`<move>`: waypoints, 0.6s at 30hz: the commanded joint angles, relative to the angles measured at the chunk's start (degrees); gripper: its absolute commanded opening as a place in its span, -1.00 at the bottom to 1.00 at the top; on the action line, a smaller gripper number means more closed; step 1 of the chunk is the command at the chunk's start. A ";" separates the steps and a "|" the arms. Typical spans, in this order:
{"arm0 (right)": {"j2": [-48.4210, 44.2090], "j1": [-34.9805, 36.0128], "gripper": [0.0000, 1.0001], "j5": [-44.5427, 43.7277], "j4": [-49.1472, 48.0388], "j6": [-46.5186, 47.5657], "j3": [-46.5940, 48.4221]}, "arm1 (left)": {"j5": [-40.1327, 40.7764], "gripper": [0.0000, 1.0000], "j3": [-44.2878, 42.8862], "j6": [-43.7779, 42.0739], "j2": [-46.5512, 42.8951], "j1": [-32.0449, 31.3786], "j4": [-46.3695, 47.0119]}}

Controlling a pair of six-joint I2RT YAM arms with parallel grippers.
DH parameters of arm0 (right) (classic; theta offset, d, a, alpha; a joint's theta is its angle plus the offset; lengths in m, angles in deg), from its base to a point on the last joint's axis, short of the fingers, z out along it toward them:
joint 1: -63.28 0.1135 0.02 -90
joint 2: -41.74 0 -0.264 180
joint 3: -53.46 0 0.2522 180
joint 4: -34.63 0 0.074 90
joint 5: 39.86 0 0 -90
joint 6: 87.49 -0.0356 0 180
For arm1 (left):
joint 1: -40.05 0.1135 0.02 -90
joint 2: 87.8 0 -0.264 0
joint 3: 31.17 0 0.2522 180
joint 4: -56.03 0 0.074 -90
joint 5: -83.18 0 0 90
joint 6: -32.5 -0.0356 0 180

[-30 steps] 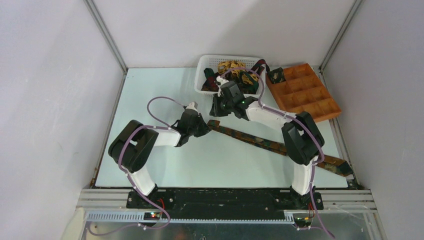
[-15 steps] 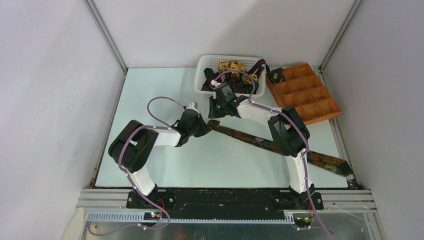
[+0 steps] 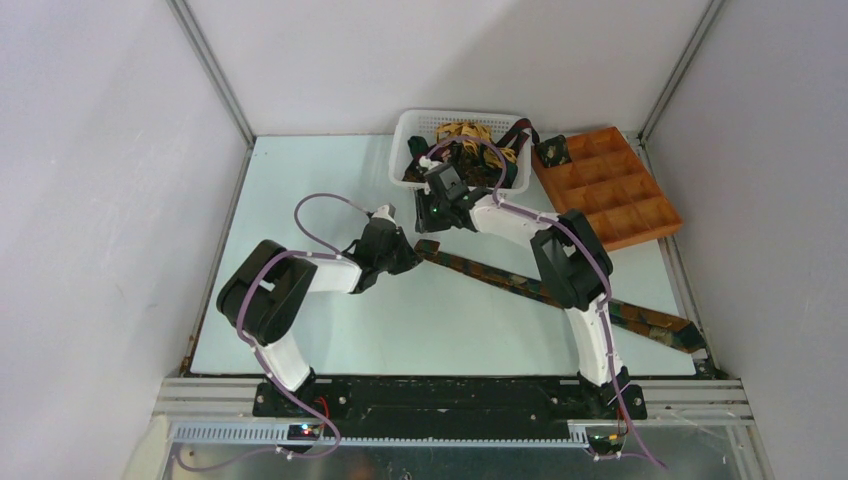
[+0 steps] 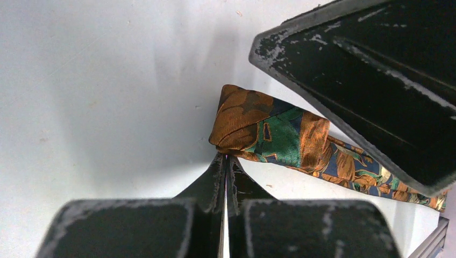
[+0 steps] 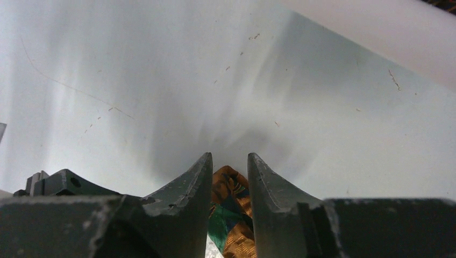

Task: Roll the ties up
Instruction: Roll the tie at the center of the board.

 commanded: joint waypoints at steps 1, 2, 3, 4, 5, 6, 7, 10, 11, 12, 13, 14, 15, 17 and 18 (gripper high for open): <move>1.43 -0.22 -0.32 0.19 0.60 1.46 2.91 | 0.52 -1.00 -2.02 -0.23 -0.35 -0.52 0.13; 1.52 -0.27 -0.32 0.90 0.67 1.39 2.83 | 0.47 -1.00 -2.13 -0.23 -0.38 -0.48 0.09; 1.76 -0.24 -0.32 1.20 0.80 1.39 2.81 | 0.43 -1.00 -2.12 -0.23 -0.34 -0.51 0.09; 1.81 -0.27 -0.32 1.53 0.86 1.46 2.80 | 0.46 -1.00 -2.29 -0.23 -0.28 -0.56 0.03; 2.03 -0.29 -0.33 1.64 1.02 1.52 2.76 | 0.47 -1.00 -2.33 -0.23 -0.21 -0.49 0.00; 2.08 -0.26 -0.33 1.77 1.11 1.67 2.69 | 0.45 -1.00 -2.37 -0.23 -0.23 -0.45 0.04; 2.18 -0.24 -0.33 1.87 1.21 1.75 2.58 | 0.47 -1.00 -2.37 -0.23 -0.23 -0.49 0.05; 2.42 -0.27 -0.33 2.83 1.23 2.22 2.46 | 0.48 -1.00 -2.53 -0.23 -0.25 -0.50 -0.12; 2.51 -0.25 -0.33 3.17 1.02 2.52 2.39 | 0.48 -1.00 -2.58 -0.23 -0.20 -0.51 -0.17; 2.54 -0.25 -0.33 4.00 1.02 2.62 2.33 | 0.54 -1.00 -2.67 -0.23 -0.14 -0.52 -0.20; 2.56 -0.24 -0.34 4.82 0.88 2.80 2.20 | 0.55 -1.00 -2.70 -0.23 -0.14 -0.52 -0.20; 2.57 -0.27 -0.35 5.18 0.73 2.89 2.10 | 0.56 -1.00 -2.87 -0.23 -0.01 -0.53 -0.25; 2.42 -0.24 -0.36 5.88 0.37 3.00 1.77 | 0.61 -1.00 -2.96 -0.19 0.01 -0.53 -0.27; 2.20 -0.28 -0.39 6.90 -0.24 3.04 1.06 | 0.71 -1.00 -3.24 -0.15 0.17 -0.50 -0.28; 2.08 -0.25 -0.40 7.23 -0.40 2.96 0.83 | 0.73 -1.00 -3.34 -0.15 0.31 -0.52 -0.40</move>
